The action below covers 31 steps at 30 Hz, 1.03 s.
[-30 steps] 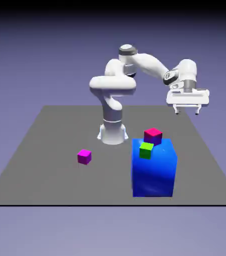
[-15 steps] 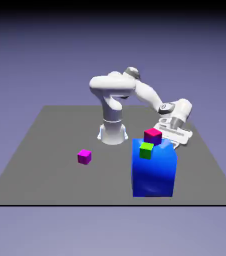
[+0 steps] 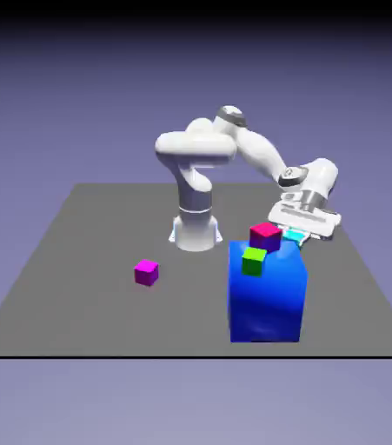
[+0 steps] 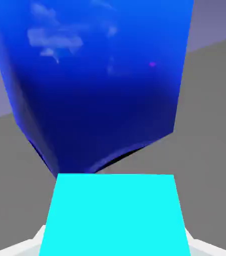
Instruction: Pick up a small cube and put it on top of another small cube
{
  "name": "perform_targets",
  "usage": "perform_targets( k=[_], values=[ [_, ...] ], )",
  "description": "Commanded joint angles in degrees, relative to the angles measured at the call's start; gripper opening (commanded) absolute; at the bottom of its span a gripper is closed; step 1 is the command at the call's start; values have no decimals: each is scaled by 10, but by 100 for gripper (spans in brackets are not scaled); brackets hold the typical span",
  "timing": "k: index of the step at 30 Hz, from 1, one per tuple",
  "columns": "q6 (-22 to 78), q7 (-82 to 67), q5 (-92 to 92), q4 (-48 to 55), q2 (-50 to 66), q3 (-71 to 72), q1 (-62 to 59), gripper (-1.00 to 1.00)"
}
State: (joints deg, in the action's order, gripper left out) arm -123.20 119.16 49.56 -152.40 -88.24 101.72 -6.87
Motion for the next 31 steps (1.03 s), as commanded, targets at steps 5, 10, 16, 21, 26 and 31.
perform_targets(
  k=[5,10,16,21,26,31],
  values=[
    [-57,-8,-125,-19,77,-101,-23,-100],
    [-115,-17,-250,-38,153,-202,-46,-100],
    [-184,-27,-399,-61,245,-323,-74,-100],
    [-234,-34,-507,-77,311,-410,-94,-100],
    [-321,-15,-512,-89,345,-348,-177,-100],
    [-339,-11,-514,-91,352,-335,-195,100]
  ],
)
